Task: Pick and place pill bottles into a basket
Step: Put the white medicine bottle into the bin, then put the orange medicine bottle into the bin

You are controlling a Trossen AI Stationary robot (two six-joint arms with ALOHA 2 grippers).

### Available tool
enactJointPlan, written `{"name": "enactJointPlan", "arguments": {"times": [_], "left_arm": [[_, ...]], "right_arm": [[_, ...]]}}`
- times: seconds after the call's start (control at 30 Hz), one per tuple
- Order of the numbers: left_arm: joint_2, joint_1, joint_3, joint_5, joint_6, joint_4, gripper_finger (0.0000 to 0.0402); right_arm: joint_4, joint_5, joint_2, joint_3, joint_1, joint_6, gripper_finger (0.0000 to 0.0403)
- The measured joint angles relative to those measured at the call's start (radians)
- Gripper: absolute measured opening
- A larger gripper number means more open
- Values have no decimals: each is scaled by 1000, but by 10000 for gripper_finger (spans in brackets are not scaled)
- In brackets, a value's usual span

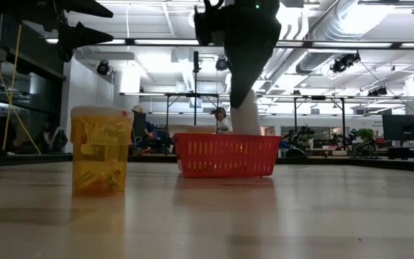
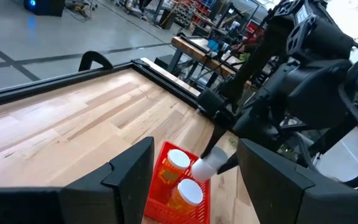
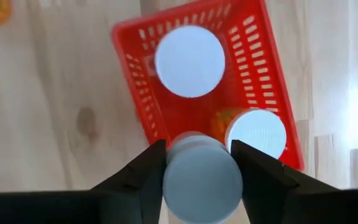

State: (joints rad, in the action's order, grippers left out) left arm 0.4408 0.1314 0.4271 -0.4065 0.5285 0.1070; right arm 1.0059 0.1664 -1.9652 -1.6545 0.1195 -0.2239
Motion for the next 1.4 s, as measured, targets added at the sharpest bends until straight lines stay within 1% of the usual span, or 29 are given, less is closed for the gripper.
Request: {"name": "enactJointPlan", "arguments": {"times": [0.1,0.2,0.4,0.5,0.6,0.73,0.87,1.03,1.13,1.27,1.4], "left_arm": [[0,0,0,0,0,0,264],[0,0,0,17,0,0,264],[0,0,0,33,1,0,264],[0,0,0,33,2,0,264],[0,0,0,33,2,0,264],[0,0,0,33,2,0,264],[0,0,0,33,2,0,264],[0,0,0,33,2,0,264],[0,0,0,33,1,0,264],[0,0,0,33,1,0,264],[0,0,0,33,2,0,264]], "right_arm": [[-8,7,0,25,-2,-12,181],[-45,7,0,46,-3,-13,179],[-105,-43,0,97,-2,-31,132],[-106,-46,0,100,-2,-37,113],[-105,-33,0,100,-2,-40,104],[-104,-37,0,100,-2,-49,109],[-101,-41,16,100,-2,-88,131],[-130,-40,94,98,-4,-116,176],[-194,-59,168,98,-8,-112,195],[-364,-125,284,98,-36,-120,196],[-557,-175,392,98,-64,-89,181]]}}
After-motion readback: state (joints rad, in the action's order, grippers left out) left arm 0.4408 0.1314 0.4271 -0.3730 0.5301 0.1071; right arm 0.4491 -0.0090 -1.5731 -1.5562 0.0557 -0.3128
